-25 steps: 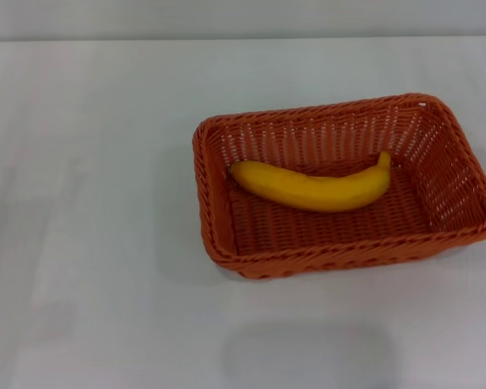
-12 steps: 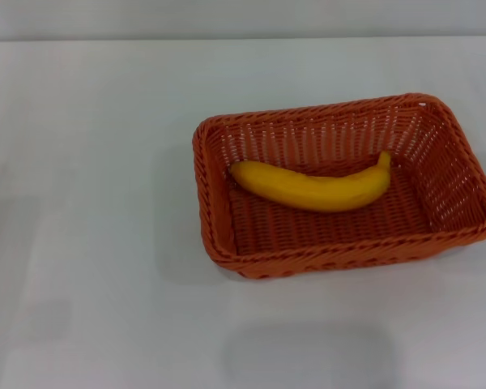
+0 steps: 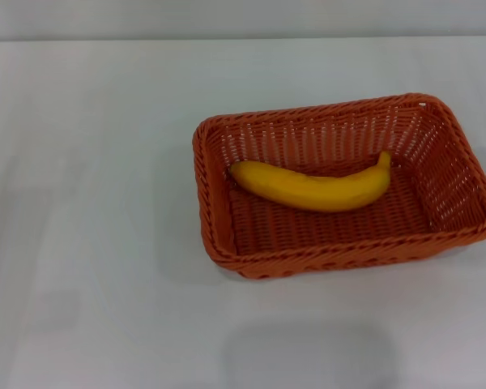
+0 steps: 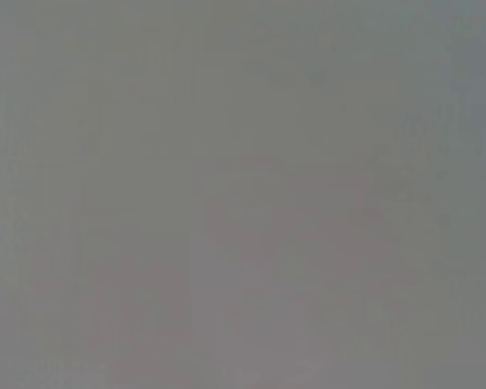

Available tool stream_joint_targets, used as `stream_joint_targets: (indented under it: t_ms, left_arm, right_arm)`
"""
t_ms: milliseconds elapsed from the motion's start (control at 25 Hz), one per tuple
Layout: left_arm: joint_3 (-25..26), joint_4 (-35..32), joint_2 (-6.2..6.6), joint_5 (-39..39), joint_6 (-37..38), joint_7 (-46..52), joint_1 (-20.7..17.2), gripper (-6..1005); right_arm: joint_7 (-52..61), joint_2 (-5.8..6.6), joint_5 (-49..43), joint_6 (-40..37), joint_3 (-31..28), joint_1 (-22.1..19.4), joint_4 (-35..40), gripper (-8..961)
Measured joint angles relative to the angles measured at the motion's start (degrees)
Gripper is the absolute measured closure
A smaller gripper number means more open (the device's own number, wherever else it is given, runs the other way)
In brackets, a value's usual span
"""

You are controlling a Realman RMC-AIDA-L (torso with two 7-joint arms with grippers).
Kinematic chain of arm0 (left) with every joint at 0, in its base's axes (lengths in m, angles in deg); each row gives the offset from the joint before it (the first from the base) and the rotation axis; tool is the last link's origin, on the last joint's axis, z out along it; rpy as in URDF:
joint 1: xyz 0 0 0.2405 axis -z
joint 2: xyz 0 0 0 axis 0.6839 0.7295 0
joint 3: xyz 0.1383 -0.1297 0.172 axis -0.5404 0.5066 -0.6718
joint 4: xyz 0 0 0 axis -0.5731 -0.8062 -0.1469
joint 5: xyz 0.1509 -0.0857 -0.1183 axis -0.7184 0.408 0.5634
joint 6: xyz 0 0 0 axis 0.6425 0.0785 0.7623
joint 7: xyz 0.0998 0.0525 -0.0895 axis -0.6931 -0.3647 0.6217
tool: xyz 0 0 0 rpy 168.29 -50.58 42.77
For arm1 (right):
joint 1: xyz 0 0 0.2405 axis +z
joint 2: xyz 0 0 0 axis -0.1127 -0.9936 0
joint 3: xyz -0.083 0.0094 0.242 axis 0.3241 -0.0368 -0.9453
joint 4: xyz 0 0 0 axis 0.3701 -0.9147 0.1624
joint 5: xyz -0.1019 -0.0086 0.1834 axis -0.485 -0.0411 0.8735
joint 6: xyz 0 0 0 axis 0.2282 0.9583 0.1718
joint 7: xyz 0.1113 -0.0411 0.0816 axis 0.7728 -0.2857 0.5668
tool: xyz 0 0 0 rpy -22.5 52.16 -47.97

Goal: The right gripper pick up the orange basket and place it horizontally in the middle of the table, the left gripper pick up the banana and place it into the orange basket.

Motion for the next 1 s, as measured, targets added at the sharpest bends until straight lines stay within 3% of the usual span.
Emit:
stream_joint_targets:
  t_ms: [1000]
  left_arm:
    - [-0.1, -2.4, -0.13, 0.0, -0.3, -0.3, 1.7, 116]
  right_arm:
    - [0.0, 0.28, 1.0, 1.2, 0.0, -0.6, 1.4, 199]
